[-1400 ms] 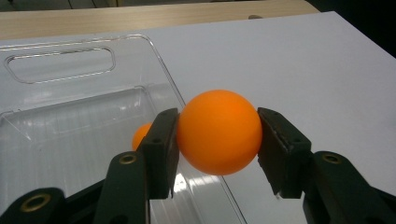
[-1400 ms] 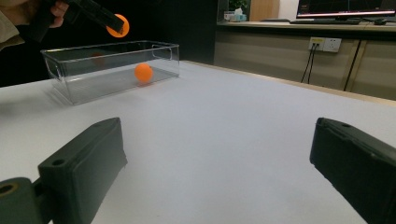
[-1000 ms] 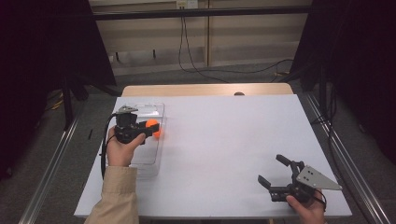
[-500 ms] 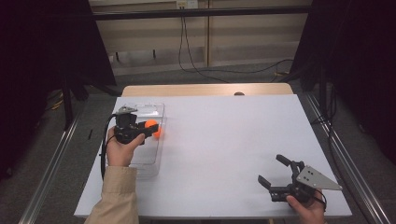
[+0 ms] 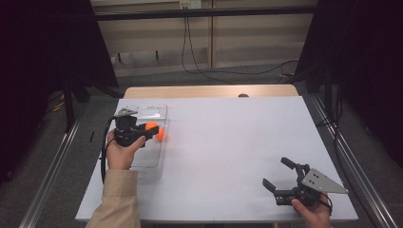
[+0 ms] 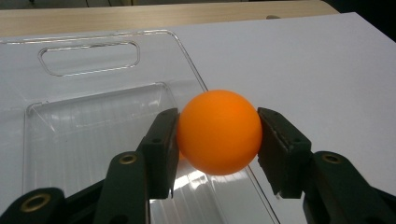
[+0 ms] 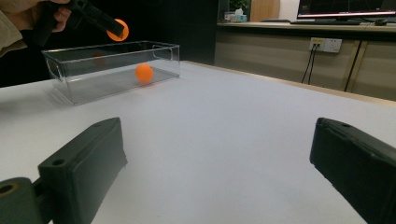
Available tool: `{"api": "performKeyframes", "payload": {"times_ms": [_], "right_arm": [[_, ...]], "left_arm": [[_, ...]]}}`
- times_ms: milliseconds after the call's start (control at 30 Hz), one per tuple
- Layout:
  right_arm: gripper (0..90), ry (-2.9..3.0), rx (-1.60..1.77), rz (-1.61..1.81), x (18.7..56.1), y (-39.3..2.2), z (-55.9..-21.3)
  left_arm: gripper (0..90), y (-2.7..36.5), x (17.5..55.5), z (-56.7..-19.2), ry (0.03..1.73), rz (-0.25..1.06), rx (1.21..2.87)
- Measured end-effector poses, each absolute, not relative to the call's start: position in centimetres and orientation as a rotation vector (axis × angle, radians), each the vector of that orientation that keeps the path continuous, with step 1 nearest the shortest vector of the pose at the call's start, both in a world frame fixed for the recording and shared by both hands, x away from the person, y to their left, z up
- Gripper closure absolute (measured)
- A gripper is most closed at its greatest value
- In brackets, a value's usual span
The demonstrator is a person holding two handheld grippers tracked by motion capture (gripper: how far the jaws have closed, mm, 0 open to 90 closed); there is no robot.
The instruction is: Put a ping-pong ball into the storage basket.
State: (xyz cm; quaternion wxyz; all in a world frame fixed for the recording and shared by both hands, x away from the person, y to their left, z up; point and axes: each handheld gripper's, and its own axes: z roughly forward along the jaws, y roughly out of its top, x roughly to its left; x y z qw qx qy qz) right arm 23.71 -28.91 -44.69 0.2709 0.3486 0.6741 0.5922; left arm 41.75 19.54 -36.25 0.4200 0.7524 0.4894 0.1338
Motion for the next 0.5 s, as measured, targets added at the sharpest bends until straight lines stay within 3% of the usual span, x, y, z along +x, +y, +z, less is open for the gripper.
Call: {"api": "performKeyframes", "payload": {"times_ms": [500], "right_arm": [[2.8,1.819,0.938,1.597,23.71,-28.85,-44.71]], "left_arm": [[50.9,19.85,41.75,-36.57,1.245,0.341,1.885]]}}
